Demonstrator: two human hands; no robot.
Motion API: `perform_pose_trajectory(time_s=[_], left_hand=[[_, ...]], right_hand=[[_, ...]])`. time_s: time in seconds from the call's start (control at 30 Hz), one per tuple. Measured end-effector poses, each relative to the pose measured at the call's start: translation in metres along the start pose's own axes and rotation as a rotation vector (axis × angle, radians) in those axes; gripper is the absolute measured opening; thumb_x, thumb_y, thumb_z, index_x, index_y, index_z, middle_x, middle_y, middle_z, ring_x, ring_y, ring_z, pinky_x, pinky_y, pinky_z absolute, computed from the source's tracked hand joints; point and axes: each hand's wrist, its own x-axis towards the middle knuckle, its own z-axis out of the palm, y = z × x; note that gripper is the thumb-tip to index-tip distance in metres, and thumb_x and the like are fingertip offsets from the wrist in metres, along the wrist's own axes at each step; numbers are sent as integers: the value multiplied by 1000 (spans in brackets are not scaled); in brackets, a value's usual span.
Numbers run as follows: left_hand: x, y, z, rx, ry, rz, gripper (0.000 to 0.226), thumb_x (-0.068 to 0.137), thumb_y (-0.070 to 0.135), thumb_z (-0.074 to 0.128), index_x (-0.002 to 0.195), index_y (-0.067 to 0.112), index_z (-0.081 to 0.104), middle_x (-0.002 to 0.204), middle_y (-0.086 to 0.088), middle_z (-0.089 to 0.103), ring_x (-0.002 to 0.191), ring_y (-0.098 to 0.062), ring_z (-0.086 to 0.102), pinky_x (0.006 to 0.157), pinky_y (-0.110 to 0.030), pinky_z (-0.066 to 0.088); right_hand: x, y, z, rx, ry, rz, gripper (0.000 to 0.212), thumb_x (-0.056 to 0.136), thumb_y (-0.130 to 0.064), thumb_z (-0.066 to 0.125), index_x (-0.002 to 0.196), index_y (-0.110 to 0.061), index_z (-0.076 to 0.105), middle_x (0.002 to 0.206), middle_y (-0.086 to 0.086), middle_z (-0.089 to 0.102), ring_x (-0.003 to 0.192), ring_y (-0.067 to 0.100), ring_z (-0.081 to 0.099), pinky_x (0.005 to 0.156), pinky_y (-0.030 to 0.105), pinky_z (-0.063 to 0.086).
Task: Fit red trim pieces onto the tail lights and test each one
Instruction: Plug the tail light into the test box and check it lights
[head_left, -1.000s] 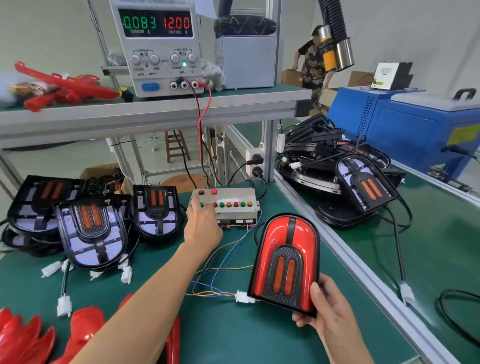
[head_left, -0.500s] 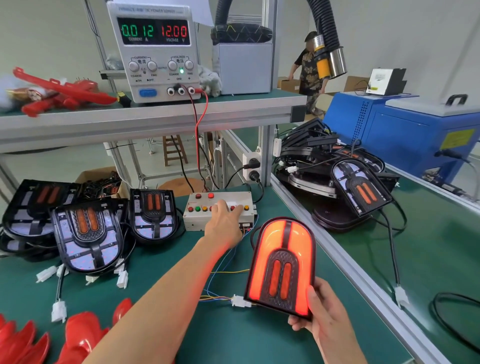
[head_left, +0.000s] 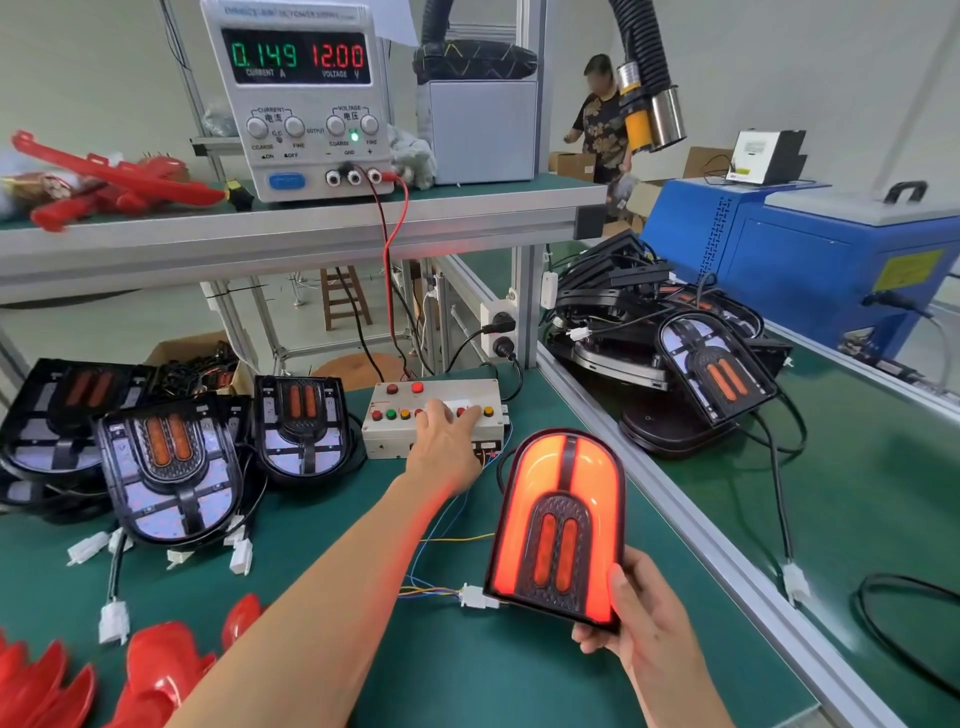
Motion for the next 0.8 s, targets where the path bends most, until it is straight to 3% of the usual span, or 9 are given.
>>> perform_pose_trajectory(time_s=[0.23,0.33,0.4,0.47,0.57,0.63,0.7,0.8], left_hand=[[0,0,-4,72,-45,12,80,88,8,58,157,30,24,133,-10,27,122,-28,31,104,-41,44],[-12,1,-11,-6,-31,58,82,89,4,55,159,27,19,134,-11,32,121,-29,35,102,-40,43],[-27,3,-17,-144,39,128,66,94,3,51,154,21,32,128,-11,46,114,-28,49,96,-38,47],[-49,5,-26,-240,33,210,40,97,9,50,136,17,55,109,-6,65,98,-25,61,83,-31,49],[-86,0,-39,-213,-78,282,20,95,17,55,109,19,69,81,12,63,79,-16,59,63,-10,38],[-110,-5,-45,-136,-171,327,19,91,20,58,106,21,69,80,16,60,82,-14,58,71,-10,42],[-131,-10,-43,0,-239,385,24,89,28,61,112,25,67,96,13,65,98,-15,59,88,-29,45],[-150,-14,-28,173,-251,412,29,90,32,62,119,27,63,117,9,65,117,-17,50,98,-39,37]], right_hand=[[1,1,-1,2,5,2,43,89,-30,56,125,-8,57,94,21,73,61,35,63,53,33,55],[1,2,-2,-11,10,-5,42,89,-32,57,125,-10,59,93,19,73,62,34,64,53,34,55],[-1,1,-1,-11,13,-11,41,90,-32,57,124,-10,60,91,19,73,61,33,64,52,33,54],[-2,-1,0,-6,24,-18,40,91,-31,55,122,-8,60,85,19,72,57,31,62,49,32,53],[-5,-3,2,-10,37,-31,38,94,-30,53,119,-4,63,79,19,70,52,28,58,45,30,48],[-7,-4,3,-35,49,-45,33,99,-25,51,118,-2,64,78,20,70,49,26,55,42,29,45],[-9,-3,3,-75,84,-60,27,104,-19,49,118,-2,66,77,20,70,47,25,54,40,29,44],[-13,-2,6,-125,153,-97,22,107,-15,49,118,-14,69,76,18,71,45,24,53,37,28,43]])
